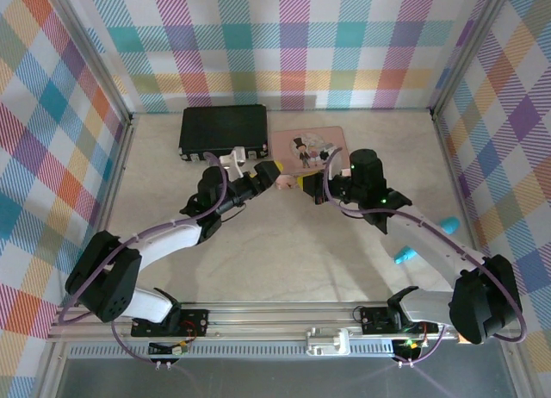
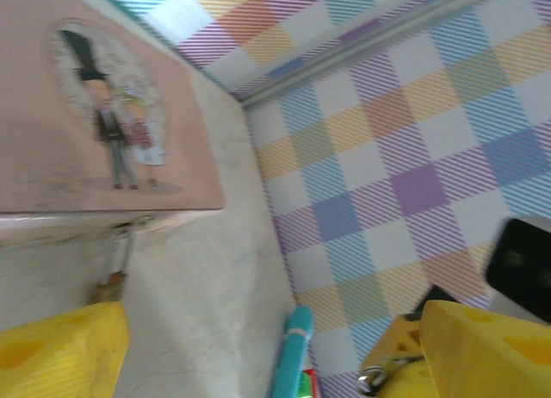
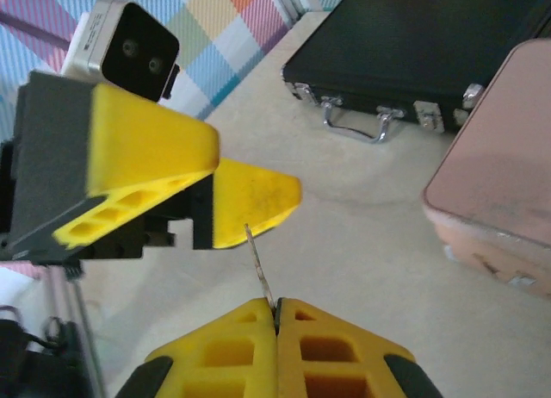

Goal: Unlock a padlock with a key

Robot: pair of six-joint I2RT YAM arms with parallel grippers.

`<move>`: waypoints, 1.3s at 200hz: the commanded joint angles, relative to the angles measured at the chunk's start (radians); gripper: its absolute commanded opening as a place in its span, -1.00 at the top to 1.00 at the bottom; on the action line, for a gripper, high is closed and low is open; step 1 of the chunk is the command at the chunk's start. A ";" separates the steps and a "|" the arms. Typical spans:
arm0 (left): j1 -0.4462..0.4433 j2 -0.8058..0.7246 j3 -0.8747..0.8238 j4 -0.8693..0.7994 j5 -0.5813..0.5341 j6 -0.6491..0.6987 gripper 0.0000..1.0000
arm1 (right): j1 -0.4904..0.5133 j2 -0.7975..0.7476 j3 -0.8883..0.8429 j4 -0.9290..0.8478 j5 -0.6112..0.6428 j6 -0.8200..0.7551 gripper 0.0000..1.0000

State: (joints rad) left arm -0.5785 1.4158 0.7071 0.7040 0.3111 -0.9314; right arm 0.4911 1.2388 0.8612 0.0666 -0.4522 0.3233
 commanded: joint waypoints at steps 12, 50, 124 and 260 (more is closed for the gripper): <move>-0.030 0.040 0.024 0.276 0.049 0.001 -0.69 | -0.014 0.020 0.039 0.077 -0.144 0.286 1.00; -0.041 0.089 0.066 0.290 0.073 -0.002 -0.55 | -0.022 0.046 0.014 0.185 -0.172 0.391 1.00; -0.050 0.080 0.050 0.299 0.059 -0.031 0.74 | -0.024 0.106 -0.006 0.267 -0.176 0.430 1.00; -0.052 -0.061 0.146 -0.151 0.122 0.246 1.00 | -0.083 0.057 -0.144 0.543 -0.317 0.373 0.27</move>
State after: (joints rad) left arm -0.6262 1.3788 0.8253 0.6350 0.4015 -0.7490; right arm 0.4068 1.2839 0.7444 0.4126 -0.6743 0.6613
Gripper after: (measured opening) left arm 0.062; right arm 0.371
